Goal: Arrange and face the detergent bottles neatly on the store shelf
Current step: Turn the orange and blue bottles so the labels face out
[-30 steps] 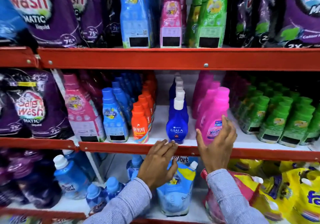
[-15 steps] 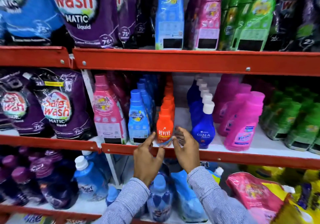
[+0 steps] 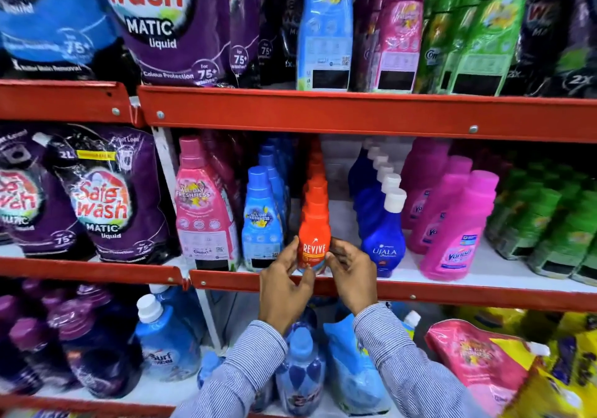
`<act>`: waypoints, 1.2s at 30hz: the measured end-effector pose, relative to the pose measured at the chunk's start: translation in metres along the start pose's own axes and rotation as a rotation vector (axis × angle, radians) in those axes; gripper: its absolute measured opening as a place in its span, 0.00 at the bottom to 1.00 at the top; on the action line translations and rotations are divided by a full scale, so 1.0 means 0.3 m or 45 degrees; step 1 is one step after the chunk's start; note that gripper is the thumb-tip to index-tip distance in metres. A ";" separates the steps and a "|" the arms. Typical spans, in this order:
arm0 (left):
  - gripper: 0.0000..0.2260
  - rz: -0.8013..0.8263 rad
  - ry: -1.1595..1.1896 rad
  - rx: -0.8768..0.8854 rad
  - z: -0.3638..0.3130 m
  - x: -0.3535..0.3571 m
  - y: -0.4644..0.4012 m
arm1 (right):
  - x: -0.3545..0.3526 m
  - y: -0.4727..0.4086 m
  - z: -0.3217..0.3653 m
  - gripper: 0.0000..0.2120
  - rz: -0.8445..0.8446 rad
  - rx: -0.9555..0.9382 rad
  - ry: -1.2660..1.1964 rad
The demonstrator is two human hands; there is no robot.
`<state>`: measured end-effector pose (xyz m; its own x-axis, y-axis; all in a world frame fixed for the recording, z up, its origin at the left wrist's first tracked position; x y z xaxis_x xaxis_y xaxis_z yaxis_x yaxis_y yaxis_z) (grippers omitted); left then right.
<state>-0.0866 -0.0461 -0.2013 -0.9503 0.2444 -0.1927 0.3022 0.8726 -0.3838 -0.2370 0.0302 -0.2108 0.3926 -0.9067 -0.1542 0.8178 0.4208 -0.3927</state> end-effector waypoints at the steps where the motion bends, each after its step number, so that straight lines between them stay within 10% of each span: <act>1: 0.31 0.008 -0.001 -0.001 -0.002 0.001 0.003 | -0.003 0.001 0.000 0.14 -0.005 0.005 0.003; 18: 0.30 -0.011 -0.008 0.012 0.004 0.007 0.005 | -0.029 0.010 0.006 0.15 -0.021 0.023 -0.055; 26: 0.20 -0.331 0.051 0.158 -0.056 -0.022 0.089 | -0.227 0.050 0.004 0.13 -0.194 -0.012 -0.137; 36: 0.31 0.194 -0.022 0.111 -0.090 0.327 0.124 | -0.471 -0.057 -0.085 0.16 -0.430 -0.010 -0.043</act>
<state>-0.1706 0.0217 -0.2100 -0.8919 0.3629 -0.2699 0.4486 0.7858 -0.4258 -0.3171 0.1504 -0.2054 0.1143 -0.9933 0.0161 0.9007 0.0968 -0.4236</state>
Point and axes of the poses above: each hand's wrist, its own y-axis away from the middle knuckle, its own x-axis out of the palm, z = x × y, the point moved 9 cm from there along -y, towards the middle knuckle, and after that the axes turned 12 degrees about -z, right-handed, at the moved point
